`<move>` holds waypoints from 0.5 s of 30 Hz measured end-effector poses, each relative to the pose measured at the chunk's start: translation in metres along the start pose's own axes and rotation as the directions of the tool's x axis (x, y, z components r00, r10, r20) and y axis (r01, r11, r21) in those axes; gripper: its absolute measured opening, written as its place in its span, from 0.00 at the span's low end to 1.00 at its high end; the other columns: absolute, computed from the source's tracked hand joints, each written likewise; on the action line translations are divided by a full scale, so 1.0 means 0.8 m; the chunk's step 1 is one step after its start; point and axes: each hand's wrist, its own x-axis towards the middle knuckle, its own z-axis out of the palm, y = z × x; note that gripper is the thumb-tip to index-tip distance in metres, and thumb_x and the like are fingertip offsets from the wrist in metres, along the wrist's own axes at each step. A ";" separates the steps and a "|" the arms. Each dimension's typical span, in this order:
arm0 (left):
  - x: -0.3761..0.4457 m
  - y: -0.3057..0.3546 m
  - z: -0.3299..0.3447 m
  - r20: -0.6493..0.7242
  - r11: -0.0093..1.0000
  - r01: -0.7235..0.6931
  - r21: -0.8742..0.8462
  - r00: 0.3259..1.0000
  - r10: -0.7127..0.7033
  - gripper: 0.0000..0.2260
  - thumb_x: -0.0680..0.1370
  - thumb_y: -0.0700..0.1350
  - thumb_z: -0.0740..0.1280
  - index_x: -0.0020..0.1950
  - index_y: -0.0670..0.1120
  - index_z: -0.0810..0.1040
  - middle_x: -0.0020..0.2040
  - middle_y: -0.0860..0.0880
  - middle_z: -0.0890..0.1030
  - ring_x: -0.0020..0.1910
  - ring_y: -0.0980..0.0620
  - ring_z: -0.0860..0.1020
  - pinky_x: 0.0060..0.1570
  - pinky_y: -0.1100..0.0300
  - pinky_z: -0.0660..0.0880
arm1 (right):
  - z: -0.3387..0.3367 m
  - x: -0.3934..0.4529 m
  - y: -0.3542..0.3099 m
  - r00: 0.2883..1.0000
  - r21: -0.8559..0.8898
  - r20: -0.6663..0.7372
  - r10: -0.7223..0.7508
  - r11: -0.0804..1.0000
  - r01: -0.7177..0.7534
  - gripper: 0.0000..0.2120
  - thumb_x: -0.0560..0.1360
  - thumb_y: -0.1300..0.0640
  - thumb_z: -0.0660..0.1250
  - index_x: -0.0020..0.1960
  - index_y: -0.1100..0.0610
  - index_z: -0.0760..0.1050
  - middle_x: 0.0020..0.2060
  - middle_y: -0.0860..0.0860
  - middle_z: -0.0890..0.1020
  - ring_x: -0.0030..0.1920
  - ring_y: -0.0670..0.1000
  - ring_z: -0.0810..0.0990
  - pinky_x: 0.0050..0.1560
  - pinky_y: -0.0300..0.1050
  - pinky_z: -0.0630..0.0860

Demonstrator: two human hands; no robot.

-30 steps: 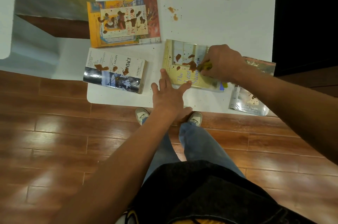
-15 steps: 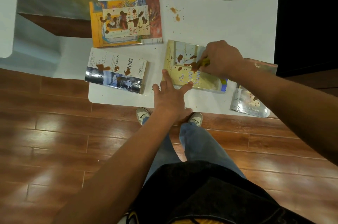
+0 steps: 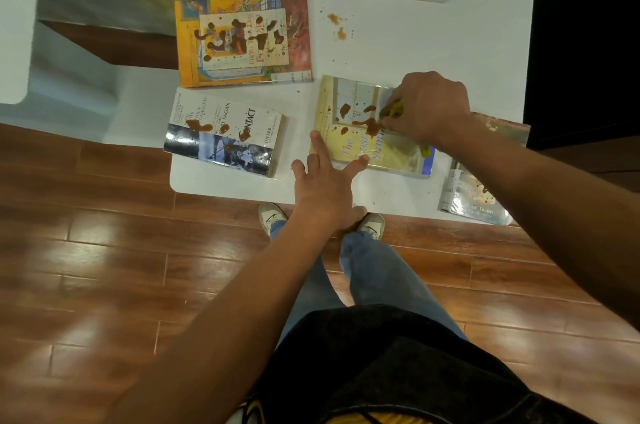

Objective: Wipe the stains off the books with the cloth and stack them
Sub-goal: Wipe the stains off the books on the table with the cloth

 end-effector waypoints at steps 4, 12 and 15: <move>0.001 0.000 0.000 -0.008 1.000 -0.002 -0.012 1.000 0.001 0.38 0.77 0.66 0.65 0.80 0.65 0.45 0.76 0.30 0.32 0.78 0.35 0.52 0.72 0.39 0.53 | 0.006 -0.006 -0.001 0.999 0.030 -0.041 -0.019 0.999 0.020 0.10 0.74 0.45 0.70 0.53 0.46 0.84 0.43 0.50 0.81 0.42 0.52 0.73 0.39 0.45 0.67; 0.000 -0.001 0.004 -0.003 1.000 0.007 -0.017 1.000 -0.007 0.38 0.76 0.66 0.66 0.79 0.66 0.46 0.76 0.30 0.31 0.78 0.35 0.53 0.73 0.39 0.53 | 0.005 -0.006 -0.009 0.996 -0.020 -0.039 -0.079 0.997 0.079 0.09 0.76 0.45 0.69 0.53 0.45 0.84 0.47 0.52 0.81 0.46 0.55 0.79 0.40 0.44 0.66; 0.001 0.000 0.003 0.000 1.000 0.007 -0.018 1.000 -0.007 0.39 0.76 0.66 0.66 0.79 0.66 0.45 0.77 0.30 0.31 0.78 0.35 0.52 0.73 0.39 0.52 | 0.006 -0.007 -0.010 0.994 -0.046 -0.017 -0.109 0.993 0.108 0.09 0.76 0.44 0.69 0.54 0.44 0.84 0.49 0.52 0.81 0.50 0.55 0.80 0.41 0.45 0.66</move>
